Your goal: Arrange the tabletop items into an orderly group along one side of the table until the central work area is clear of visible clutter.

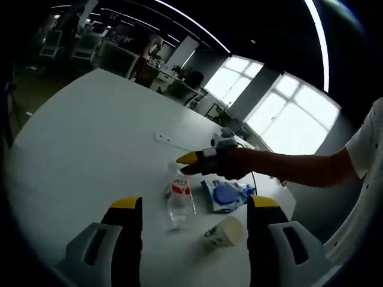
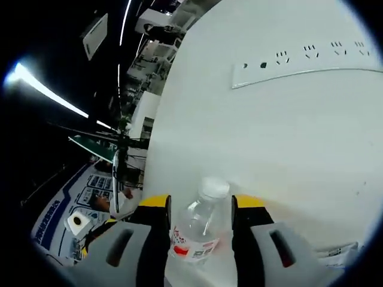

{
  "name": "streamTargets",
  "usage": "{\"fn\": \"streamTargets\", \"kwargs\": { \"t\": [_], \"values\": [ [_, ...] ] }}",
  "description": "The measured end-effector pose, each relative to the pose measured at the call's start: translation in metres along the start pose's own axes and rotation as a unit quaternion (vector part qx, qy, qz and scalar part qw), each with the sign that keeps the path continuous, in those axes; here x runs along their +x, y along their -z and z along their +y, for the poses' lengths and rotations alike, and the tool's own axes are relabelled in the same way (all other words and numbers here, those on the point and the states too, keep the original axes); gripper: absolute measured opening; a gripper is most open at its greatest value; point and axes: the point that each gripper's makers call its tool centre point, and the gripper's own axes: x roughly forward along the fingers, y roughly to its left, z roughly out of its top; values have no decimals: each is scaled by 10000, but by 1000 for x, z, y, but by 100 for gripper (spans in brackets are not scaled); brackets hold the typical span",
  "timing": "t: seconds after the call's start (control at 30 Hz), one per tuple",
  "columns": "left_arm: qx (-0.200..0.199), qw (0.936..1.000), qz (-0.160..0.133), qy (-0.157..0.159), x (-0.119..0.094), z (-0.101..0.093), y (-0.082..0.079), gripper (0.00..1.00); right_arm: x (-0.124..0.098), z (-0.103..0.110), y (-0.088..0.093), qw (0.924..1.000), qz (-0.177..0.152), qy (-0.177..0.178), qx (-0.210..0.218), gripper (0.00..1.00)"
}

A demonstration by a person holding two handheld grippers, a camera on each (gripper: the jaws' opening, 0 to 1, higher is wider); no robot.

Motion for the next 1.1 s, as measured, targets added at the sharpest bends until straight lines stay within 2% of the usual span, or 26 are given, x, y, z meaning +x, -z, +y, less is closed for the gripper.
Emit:
{"fn": "streamTargets", "kwargs": {
  "t": [0.07, 0.33, 0.77, 0.9, 1.1],
  "values": [
    [-5, 10000, 1, 6, 1, 1, 1, 72, 4, 0, 2, 9999, 89, -51, 4, 39],
    [-19, 10000, 20, 29, 5, 6, 2, 71, 13, -3, 0, 9998, 114, -188, 26, 39],
    [-62, 9999, 110, 86, 22, 10, 9, 69, 20, -15, -5, 9992, 94, -387, 96, 22],
    [-70, 9998, 127, 97, 25, 12, 10, 69, 19, -15, -5, 9990, 32, -427, 161, 20],
    [-71, 9998, 127, 113, 28, 14, 8, 69, 19, -2, -7, 9989, -67, -451, -77, 19]
  ]
}}
